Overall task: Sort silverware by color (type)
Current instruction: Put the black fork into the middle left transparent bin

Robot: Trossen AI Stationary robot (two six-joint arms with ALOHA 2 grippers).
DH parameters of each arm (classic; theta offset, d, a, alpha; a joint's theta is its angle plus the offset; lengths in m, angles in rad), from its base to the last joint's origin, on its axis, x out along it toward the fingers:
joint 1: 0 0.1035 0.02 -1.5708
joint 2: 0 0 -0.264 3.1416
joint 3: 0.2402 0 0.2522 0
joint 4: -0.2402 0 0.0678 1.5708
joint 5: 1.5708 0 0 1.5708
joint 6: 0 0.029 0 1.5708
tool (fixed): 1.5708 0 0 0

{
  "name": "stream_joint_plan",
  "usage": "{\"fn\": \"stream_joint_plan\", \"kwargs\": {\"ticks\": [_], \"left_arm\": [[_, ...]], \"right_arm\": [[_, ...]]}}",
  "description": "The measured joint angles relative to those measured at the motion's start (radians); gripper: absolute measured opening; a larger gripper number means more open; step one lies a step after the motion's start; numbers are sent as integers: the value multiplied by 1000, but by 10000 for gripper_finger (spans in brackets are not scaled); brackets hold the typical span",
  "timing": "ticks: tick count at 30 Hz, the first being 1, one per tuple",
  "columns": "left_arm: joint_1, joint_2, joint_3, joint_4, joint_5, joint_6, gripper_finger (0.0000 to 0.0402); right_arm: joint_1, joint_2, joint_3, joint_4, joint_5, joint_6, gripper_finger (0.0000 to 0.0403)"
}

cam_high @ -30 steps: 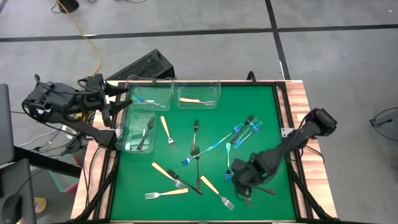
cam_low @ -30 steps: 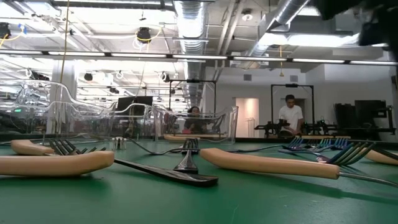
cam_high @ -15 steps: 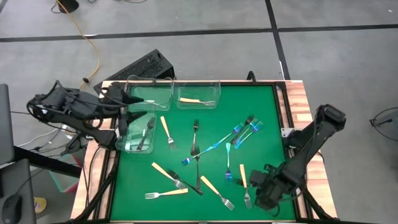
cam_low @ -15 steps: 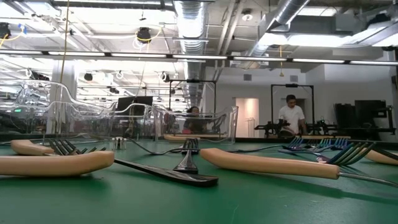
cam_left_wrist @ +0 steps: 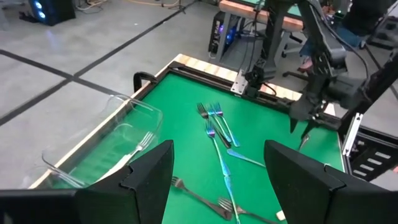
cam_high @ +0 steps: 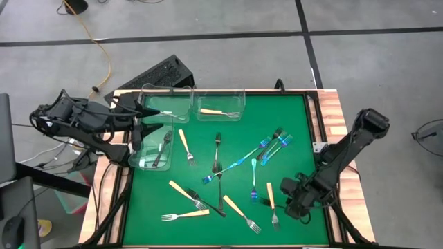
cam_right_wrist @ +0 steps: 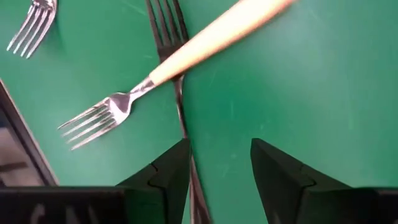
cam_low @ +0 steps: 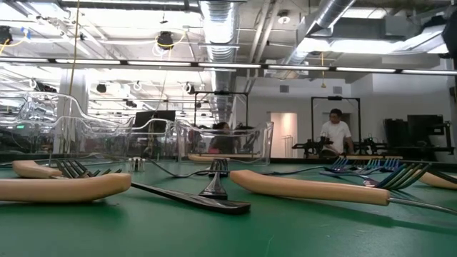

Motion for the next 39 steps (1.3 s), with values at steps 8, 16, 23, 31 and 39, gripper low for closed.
{"fn": "stream_joint_plan", "kwargs": {"ticks": [8,16,23,31,39], "left_arm": [[0,-3,0,-5,-1,0,234],[0,-3,0,-6,-1,9,234],[0,-3,0,-39,-1,9,234],[0,-4,0,-54,-2,-6,234],[0,-4,0,-54,-2,-9,234]], "right_arm": [[-47,89,0,110,-50,-94,222],[-57,145,0,168,-63,-119,250],[-50,204,3,176,-63,-143,250],[-51,213,5,150,-67,-142,231],[-47,250,7,100,-74,-165,160]]}}
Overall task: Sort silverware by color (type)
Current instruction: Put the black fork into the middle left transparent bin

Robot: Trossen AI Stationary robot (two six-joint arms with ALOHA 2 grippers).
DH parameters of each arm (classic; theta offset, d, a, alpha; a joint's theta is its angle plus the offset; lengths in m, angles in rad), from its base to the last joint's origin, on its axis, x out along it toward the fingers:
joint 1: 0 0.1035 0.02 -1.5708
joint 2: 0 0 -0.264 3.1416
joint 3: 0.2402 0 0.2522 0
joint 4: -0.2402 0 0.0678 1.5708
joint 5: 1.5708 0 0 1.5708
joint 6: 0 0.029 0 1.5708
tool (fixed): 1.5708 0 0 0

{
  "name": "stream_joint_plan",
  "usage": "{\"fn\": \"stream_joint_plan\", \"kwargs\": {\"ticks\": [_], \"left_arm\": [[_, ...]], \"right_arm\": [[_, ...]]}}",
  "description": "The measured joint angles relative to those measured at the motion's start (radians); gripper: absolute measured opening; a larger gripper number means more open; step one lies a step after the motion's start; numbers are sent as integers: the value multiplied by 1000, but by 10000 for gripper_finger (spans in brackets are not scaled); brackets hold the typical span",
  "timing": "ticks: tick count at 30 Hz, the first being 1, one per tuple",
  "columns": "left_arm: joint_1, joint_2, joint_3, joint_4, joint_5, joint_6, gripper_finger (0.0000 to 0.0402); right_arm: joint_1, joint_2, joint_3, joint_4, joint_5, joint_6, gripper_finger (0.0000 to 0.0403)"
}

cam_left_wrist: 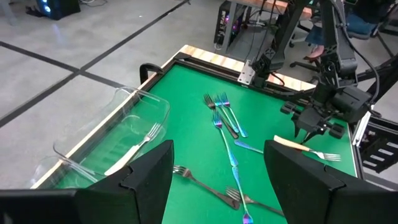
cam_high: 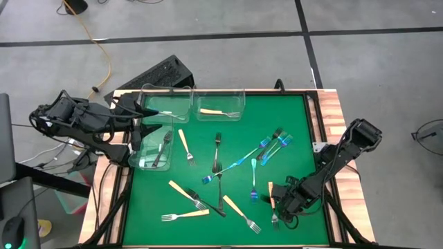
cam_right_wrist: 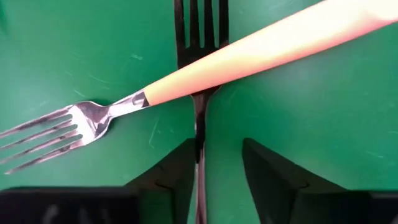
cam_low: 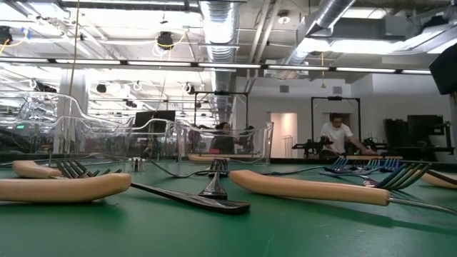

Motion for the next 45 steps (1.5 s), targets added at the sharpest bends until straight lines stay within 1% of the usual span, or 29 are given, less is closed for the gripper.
{"fn": "stream_joint_plan", "kwargs": {"ticks": [7,12,14,18,26,31,33,38,42,45], "left_arm": [[0,0,0,-1,0,-3,234],[0,0,0,-3,0,-2,234],[0,0,0,-3,-1,-2,234],[0,0,0,-3,-1,-2,234],[0,0,0,-3,-1,-2,234],[0,0,0,-3,-1,-2,234],[0,0,0,-3,-1,-2,234],[0,0,0,-3,-1,-2,234],[0,0,0,-3,-1,-2,234],[0,0,0,-3,0,-2,234]], "right_arm": [[-28,7,6,-23,-27,1,83],[-45,8,64,-107,-43,-7,23],[-51,11,91,-152,-56,-23,10],[-68,11,140,-194,-63,-30,12],[-111,9,213,-234,1,-36,10],[-145,8,261,-313,42,-62,9],[-161,7,283,-330,70,-93,9],[-221,7,330,-339,95,-197,9],[-273,6,362,-339,142,-269,9],[-314,6,377,-338,156,-324,9]]}}
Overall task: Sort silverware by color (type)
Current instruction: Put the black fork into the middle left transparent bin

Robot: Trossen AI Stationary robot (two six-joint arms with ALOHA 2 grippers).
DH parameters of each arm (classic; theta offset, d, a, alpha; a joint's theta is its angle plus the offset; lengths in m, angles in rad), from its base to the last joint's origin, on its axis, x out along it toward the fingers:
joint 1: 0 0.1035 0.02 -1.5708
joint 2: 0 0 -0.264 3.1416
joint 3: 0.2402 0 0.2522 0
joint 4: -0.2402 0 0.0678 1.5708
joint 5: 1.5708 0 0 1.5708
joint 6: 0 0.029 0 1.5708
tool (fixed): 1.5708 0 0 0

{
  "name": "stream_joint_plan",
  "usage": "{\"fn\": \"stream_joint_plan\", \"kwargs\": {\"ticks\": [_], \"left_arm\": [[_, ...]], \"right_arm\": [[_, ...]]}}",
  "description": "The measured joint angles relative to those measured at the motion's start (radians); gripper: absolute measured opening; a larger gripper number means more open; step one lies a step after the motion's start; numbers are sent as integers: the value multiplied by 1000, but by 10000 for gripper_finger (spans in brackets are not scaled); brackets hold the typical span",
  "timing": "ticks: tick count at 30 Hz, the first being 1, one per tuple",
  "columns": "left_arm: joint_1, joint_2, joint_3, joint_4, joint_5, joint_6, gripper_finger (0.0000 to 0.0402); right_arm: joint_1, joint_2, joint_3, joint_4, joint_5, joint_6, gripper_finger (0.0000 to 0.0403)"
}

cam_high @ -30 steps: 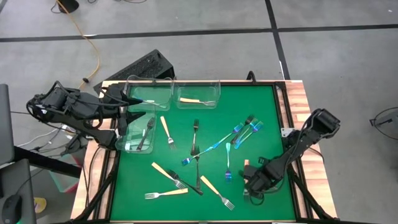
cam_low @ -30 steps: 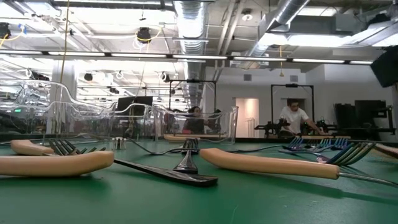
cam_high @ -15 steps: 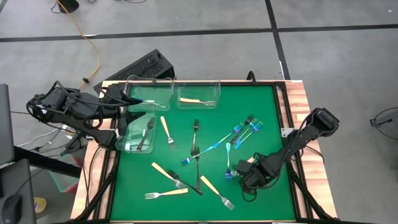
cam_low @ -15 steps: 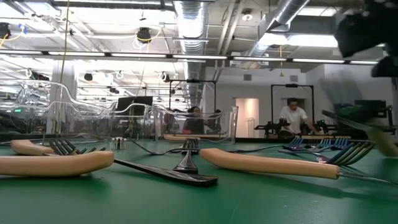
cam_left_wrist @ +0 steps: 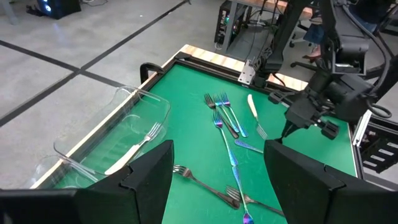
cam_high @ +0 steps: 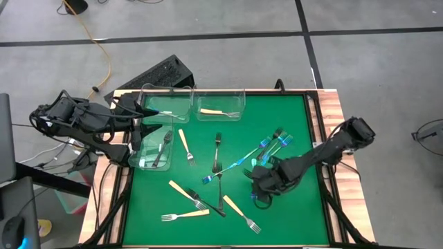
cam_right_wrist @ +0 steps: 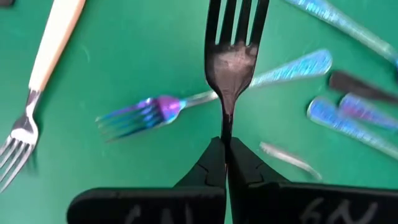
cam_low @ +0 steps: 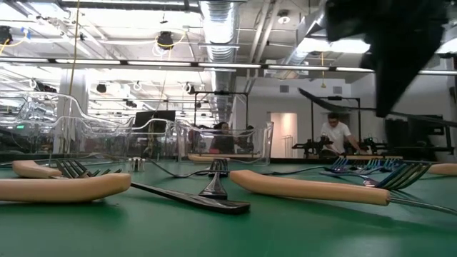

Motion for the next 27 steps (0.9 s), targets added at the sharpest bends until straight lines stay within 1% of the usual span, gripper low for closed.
{"fn": "stream_joint_plan", "kwargs": {"ticks": [8,12,15,18,22,27], "left_arm": [[0,-2,0,0,0,6,234],[0,-9,0,0,0,22,234],[0,-15,0,0,0,26,234],[0,-26,0,0,-16,31,234],[0,-43,0,0,-28,45,234],[0,-67,0,0,-35,48,234]], "right_arm": [[-98,0,28,49,1,-134,9],[-138,0,61,54,2,-197,9],[-166,0,89,54,24,-246,8],[-201,-1,118,72,27,-307,8],[-256,-1,149,140,27,-380,8],[-331,-1,160,266,27,-442,8]]}}
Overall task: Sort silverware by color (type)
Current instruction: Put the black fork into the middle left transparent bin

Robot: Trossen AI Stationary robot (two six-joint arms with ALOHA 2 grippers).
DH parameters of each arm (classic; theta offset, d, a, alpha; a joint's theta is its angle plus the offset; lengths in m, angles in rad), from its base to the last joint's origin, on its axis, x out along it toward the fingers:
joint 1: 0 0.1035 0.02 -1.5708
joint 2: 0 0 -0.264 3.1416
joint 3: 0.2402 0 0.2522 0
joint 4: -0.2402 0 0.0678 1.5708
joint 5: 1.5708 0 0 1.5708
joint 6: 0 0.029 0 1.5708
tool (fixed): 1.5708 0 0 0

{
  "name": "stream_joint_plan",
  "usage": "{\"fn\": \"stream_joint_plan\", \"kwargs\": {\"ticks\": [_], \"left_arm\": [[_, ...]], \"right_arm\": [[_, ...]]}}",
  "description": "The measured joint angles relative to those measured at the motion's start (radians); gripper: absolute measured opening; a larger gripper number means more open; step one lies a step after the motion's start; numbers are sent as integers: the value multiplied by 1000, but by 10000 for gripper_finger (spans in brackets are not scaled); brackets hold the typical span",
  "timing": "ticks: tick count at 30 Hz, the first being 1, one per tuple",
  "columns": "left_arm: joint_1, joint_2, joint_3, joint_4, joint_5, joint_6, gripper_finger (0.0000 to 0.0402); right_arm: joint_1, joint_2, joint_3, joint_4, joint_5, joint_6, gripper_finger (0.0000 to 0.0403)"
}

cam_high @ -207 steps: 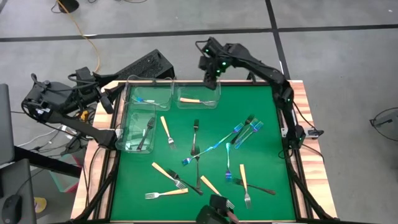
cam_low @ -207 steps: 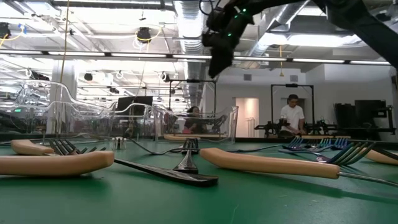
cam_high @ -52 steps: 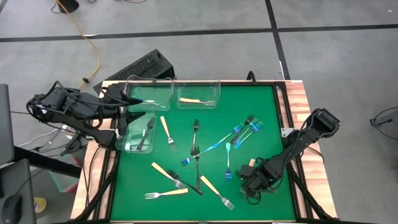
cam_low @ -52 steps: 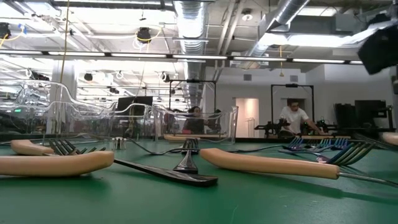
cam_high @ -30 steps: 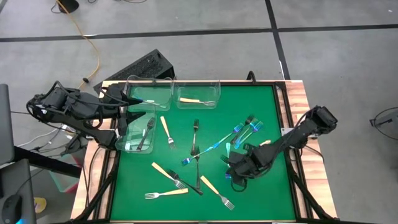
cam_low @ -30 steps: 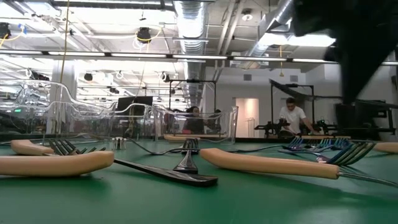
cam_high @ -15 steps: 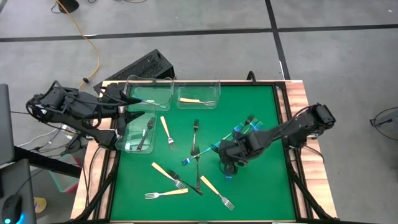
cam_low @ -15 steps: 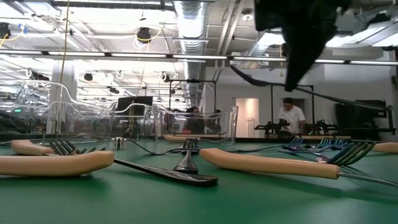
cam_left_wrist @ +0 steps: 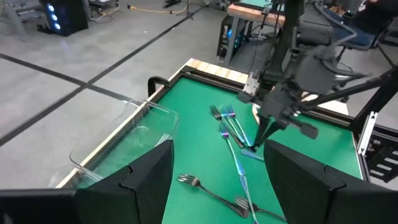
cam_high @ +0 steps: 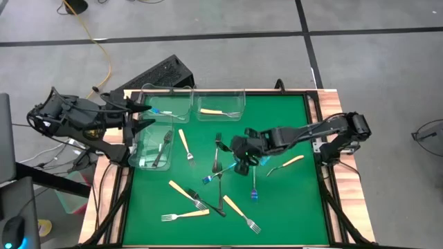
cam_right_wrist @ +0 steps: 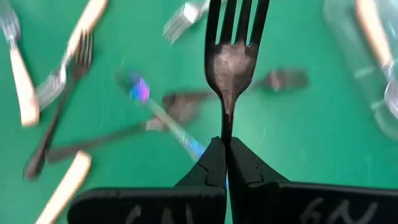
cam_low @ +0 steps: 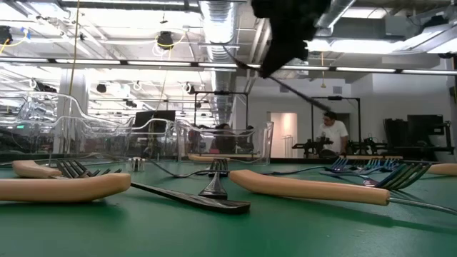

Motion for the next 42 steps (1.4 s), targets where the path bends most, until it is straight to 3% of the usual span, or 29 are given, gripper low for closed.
{"fn": "stream_joint_plan", "kwargs": {"ticks": [22,28,34,42], "left_arm": [[0,-76,0,0,-127,47,234],[0,-79,0,0,-134,54,234],[0,-88,0,0,-150,54,234],[0,-98,0,0,-153,53,234]], "right_arm": [[-204,48,-1,768,-60,-124,8],[-211,154,5,1039,-200,-149,9],[-219,323,148,1093,-333,-151,9],[-225,557,498,1047,-522,-213,10]]}}
